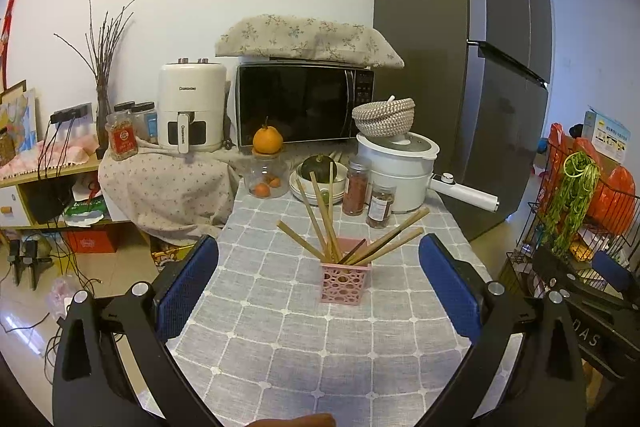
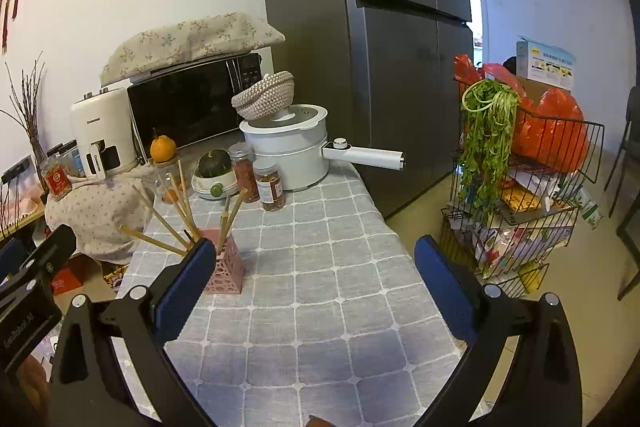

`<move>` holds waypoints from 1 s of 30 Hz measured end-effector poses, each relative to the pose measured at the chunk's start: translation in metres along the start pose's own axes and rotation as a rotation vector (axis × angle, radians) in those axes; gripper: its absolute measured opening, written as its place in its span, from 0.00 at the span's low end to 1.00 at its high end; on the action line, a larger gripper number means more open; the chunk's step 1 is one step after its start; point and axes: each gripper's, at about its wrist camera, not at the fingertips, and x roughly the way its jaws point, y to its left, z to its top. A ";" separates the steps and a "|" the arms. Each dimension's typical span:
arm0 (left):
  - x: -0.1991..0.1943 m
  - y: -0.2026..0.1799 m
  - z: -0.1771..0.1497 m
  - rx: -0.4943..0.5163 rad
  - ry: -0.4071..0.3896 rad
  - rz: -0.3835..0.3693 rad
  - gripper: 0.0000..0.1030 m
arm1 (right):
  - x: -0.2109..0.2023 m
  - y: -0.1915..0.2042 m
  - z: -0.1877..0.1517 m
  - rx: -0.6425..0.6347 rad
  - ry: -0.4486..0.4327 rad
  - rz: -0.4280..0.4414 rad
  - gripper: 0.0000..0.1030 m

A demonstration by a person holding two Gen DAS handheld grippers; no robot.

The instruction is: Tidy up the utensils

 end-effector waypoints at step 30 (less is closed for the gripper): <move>0.003 0.000 -0.006 0.010 0.006 0.000 0.93 | 0.003 0.004 -0.004 -0.010 0.018 0.023 0.94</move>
